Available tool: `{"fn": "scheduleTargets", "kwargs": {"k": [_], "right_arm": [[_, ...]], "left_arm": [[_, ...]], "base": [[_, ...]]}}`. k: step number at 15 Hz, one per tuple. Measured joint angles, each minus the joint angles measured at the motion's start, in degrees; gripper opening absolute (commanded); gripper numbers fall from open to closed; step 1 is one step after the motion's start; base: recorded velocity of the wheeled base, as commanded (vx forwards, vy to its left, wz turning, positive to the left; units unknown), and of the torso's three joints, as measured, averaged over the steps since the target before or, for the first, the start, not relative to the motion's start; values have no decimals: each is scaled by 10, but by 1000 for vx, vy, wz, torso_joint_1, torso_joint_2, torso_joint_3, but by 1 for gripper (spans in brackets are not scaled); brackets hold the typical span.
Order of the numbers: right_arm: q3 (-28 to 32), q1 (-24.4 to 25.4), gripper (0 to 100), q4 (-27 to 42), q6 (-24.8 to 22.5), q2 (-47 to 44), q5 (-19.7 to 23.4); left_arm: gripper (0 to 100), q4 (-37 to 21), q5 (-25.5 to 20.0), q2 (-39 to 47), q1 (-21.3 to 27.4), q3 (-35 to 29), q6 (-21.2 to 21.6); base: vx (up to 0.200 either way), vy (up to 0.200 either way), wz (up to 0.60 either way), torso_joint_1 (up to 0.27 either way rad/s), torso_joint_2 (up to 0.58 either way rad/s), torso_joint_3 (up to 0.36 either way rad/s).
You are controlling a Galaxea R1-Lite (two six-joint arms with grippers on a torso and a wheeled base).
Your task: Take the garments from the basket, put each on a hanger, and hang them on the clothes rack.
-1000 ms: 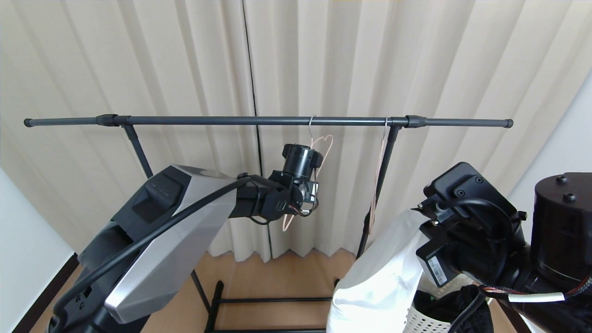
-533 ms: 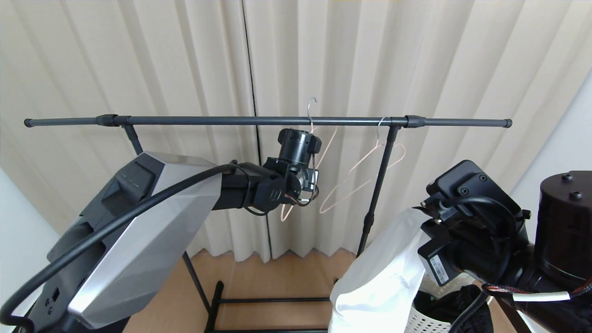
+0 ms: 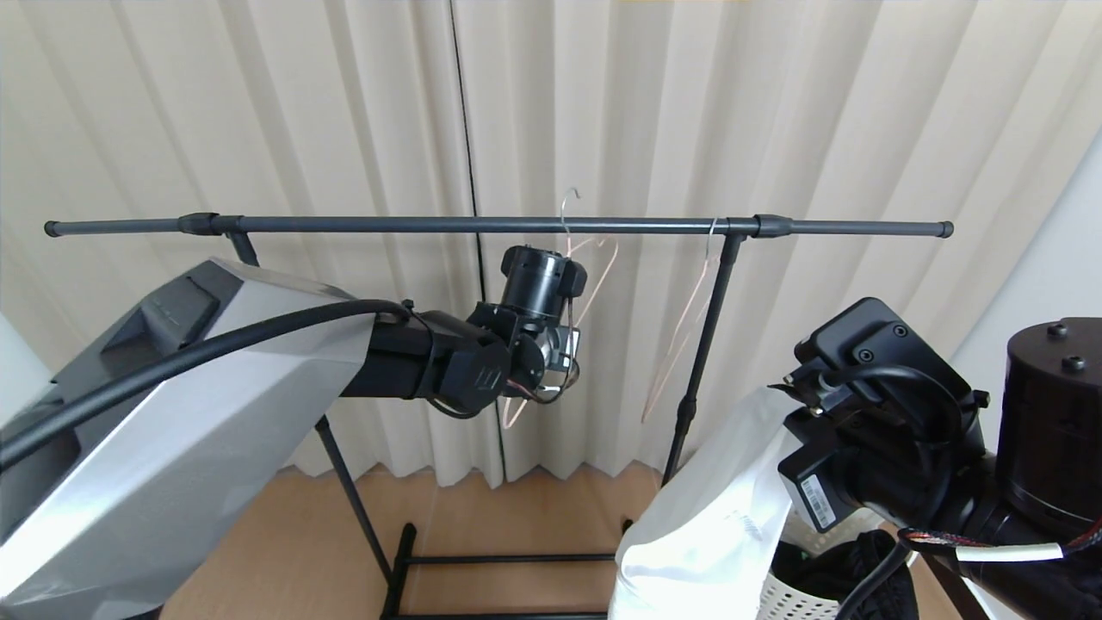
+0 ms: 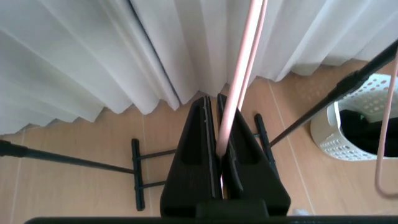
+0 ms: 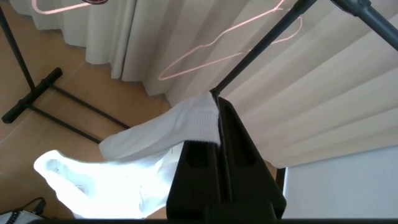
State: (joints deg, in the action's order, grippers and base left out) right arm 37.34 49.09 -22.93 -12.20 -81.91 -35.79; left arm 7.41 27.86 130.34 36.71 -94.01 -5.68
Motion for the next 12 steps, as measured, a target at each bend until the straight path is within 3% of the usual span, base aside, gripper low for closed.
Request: {"fn": "scheduleTargets", "kwargs": {"k": [4,10,12], "right_arm": [[-1,-1,0,0,0,0,0],[3,-3,0,0,-2,-4,0],[34,-10,0,0,-32,-9,7]], "left_arm": [[0,66,1,-67,3,140,1],[0,235,1,-223,17,454,19],[0,306,0,-275,25,548,41]], "base": [[0,0,0,0,0,0],[0,0,0,0,0,0],[0,0,0,0,0,0]]}}
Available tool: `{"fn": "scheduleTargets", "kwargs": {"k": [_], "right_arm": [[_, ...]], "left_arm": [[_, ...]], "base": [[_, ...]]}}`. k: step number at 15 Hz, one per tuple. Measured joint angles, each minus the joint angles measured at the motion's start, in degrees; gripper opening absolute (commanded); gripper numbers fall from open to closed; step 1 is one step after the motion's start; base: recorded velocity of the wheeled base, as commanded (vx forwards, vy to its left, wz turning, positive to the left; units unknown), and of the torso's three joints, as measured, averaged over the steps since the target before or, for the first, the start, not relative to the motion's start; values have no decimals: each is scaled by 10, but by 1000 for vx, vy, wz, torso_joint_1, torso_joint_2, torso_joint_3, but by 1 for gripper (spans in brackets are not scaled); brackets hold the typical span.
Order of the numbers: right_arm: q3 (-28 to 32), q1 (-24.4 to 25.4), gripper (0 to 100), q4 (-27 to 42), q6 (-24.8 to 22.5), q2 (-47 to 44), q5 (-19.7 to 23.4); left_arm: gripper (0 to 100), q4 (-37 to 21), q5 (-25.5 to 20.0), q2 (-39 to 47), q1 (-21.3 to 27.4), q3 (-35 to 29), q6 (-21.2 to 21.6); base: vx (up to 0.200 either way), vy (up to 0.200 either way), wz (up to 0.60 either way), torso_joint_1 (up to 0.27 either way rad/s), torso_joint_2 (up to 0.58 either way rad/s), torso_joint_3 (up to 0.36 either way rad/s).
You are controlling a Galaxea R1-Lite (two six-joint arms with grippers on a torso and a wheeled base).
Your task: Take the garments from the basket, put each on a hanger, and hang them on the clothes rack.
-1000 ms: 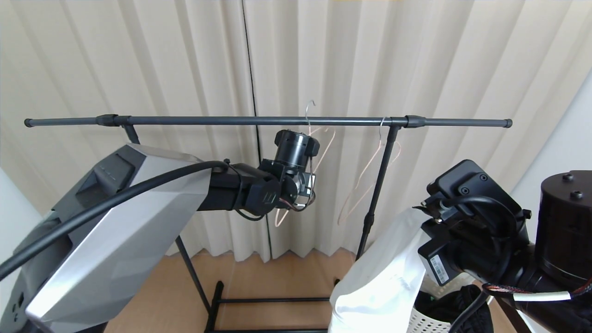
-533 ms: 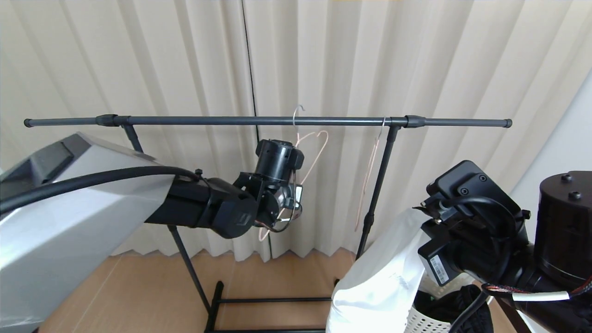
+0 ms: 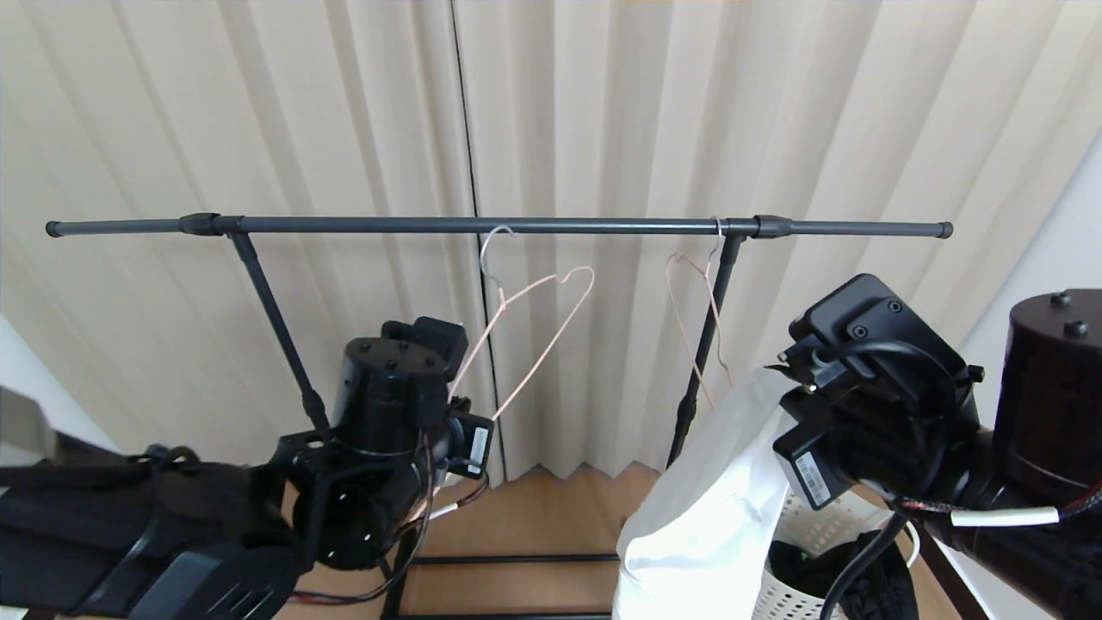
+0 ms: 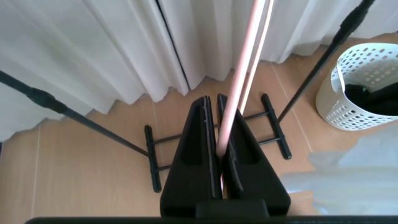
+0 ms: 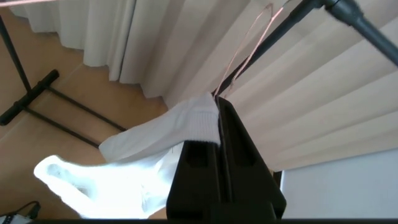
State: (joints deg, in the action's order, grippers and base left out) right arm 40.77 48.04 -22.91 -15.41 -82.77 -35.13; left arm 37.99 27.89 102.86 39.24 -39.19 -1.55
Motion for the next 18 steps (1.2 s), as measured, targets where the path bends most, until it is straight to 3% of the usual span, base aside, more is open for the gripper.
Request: {"fn": "scheduleTargets", "kwargs": {"k": [3,7,9,13,16,18], "right_arm": [[80,-28,0,-3,-24,-32,11],[77,-96,0,-92,14,-100,47],[83,-107,0,-97,14,-122,46],[104,-115,0,-104,16,-160,-7],[125,-120,0,-111,18,-190,-42],[138,-131,0,-135,18,-210,-54]], "left_arm": [[0,73,0,-52,18,100,41],[0,147,-3,-75,39,175,52],[0,157,-8,-79,43,193,54],[0,173,-50,-89,44,219,55],[0,179,-57,-99,44,235,70],[0,179,-105,-113,47,256,80]], "base": [[0,0,0,0,0,0],[0,0,0,0,0,0],[0,0,0,0,0,0],[0,0,0,0,0,0],[0,0,0,0,0,0],[0,0,0,0,0,0]]}}
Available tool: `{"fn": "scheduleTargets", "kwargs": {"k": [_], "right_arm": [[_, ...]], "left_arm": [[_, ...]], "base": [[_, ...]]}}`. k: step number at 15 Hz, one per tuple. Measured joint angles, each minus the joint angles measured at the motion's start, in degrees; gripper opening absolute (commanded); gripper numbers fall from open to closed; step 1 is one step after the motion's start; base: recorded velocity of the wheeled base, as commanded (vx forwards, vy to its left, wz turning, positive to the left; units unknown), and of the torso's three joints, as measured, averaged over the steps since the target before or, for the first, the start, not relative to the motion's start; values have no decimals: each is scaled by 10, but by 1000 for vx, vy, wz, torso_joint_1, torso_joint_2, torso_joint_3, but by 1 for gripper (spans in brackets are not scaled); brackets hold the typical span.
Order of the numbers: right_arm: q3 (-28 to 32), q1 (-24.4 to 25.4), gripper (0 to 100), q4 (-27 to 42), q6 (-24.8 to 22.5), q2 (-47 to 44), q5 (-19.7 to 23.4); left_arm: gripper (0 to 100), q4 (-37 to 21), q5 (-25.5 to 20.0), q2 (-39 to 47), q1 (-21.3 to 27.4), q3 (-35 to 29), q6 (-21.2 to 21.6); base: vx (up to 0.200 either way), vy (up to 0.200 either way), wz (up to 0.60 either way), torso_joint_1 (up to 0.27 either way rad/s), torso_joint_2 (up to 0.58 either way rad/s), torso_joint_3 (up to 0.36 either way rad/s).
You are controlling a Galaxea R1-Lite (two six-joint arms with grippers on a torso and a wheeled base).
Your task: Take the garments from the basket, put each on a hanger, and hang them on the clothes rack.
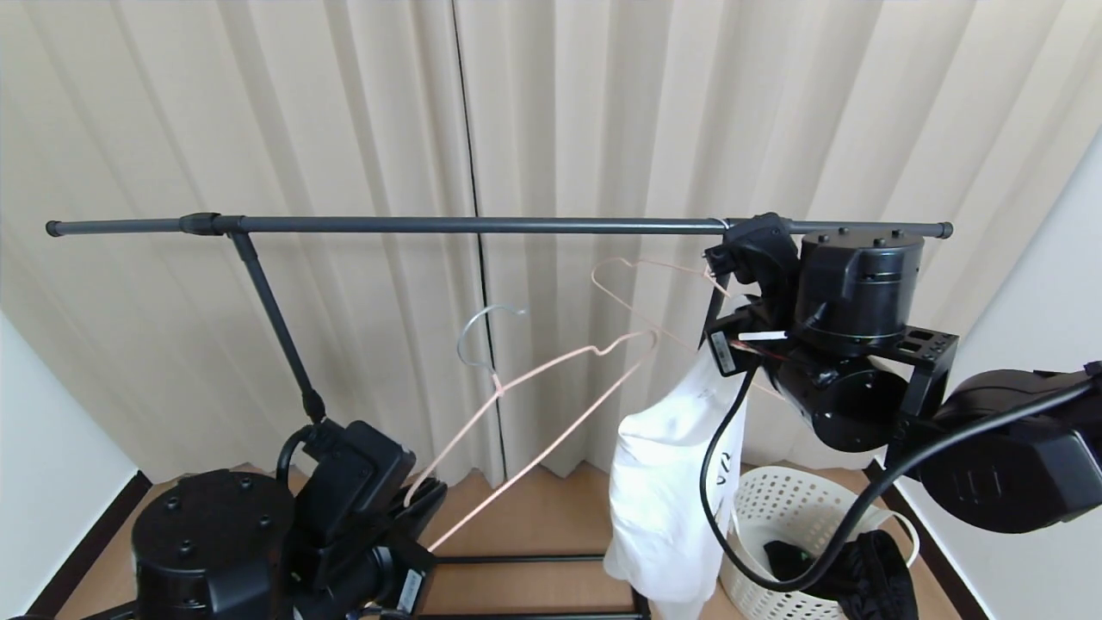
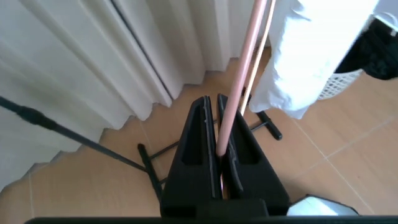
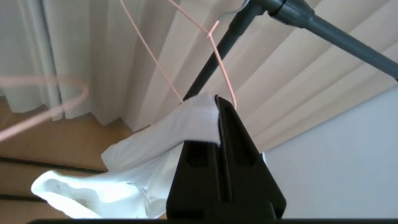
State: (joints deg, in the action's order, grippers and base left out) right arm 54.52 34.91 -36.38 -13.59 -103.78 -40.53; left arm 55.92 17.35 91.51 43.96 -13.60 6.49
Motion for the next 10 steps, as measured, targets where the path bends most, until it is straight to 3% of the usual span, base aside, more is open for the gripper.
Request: {"fn": "scheduleTargets", "kwargs": {"k": [3,10], "right_arm": [[11,-9,0,-8,1,-16,-10],[12,-4,0,-8,9,-23,-11]], "left_arm": [[0,0,-54,-17,5,28,7],[0,22,-56,-12,8,26,0]], "base": [[0,0,0,0,0,0],[0,0,0,0,0,0]]}}
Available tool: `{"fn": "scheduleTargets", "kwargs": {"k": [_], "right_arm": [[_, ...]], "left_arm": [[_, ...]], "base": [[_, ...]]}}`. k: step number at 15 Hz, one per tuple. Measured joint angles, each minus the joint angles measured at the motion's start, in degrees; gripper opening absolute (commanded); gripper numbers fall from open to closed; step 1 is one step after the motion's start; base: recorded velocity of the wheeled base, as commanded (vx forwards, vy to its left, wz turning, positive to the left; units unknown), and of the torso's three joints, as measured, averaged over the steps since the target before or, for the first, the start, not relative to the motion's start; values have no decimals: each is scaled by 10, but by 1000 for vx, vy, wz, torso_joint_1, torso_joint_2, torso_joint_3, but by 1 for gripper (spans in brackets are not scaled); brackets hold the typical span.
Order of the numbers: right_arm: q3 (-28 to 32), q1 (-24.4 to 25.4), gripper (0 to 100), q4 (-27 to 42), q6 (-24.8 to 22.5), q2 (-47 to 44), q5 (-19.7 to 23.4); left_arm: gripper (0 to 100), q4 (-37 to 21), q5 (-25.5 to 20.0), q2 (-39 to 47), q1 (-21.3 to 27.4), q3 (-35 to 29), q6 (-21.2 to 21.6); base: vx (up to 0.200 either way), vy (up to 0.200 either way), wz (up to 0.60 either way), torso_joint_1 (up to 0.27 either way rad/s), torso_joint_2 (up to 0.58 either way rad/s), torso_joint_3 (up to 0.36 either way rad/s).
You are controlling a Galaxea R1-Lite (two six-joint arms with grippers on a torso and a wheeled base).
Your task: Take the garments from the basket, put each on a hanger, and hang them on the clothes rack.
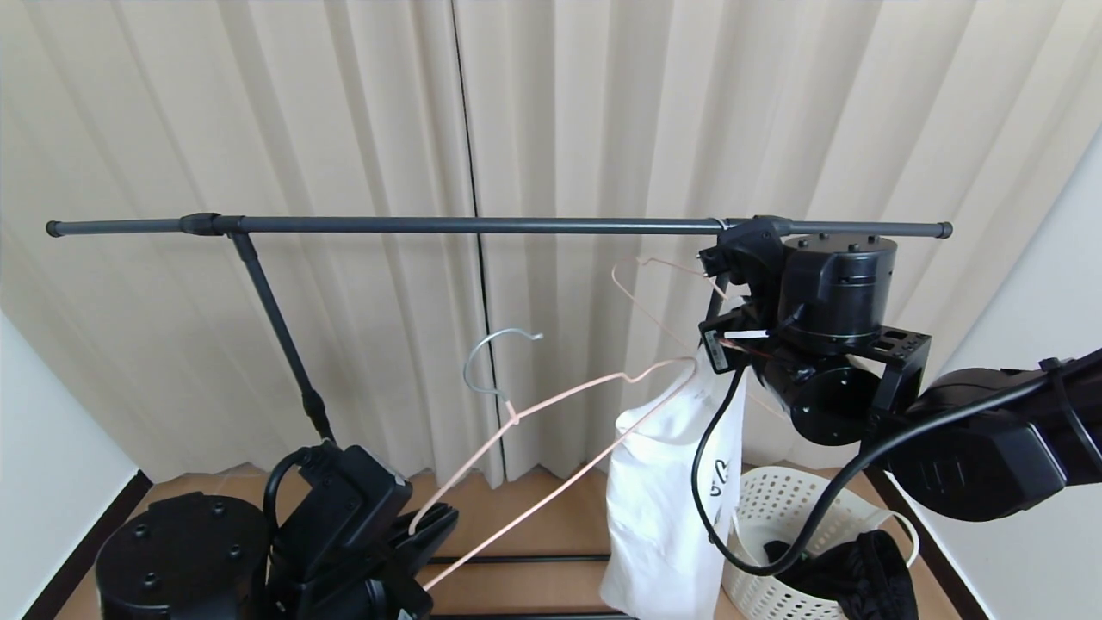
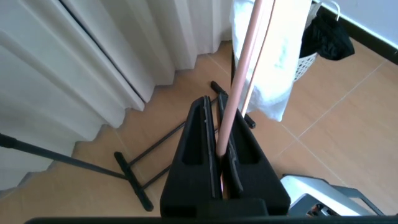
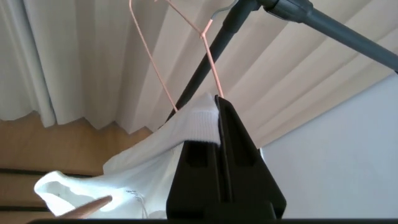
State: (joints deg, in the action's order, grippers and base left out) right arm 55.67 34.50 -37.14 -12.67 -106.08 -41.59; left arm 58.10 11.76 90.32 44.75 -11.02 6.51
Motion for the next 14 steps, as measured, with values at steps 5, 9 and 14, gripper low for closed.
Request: {"fn": "scheduleTargets", "kwargs": {"k": [5,9,14], "right_arm": [[-2,17,0,0,4,-4,0],[-7,43,0,1,4,-1,-1],[-29,82,0,7,4,24,-1]], "left_arm": [[0,46,1,25,0,1,-5],[0,58,2,39,0,0,-6],[0,58,2,44,-2,-1,-9]], "base": [[0,0,0,0,0,0],[0,0,0,0,0,0],[0,0,0,0,0,0]]}}
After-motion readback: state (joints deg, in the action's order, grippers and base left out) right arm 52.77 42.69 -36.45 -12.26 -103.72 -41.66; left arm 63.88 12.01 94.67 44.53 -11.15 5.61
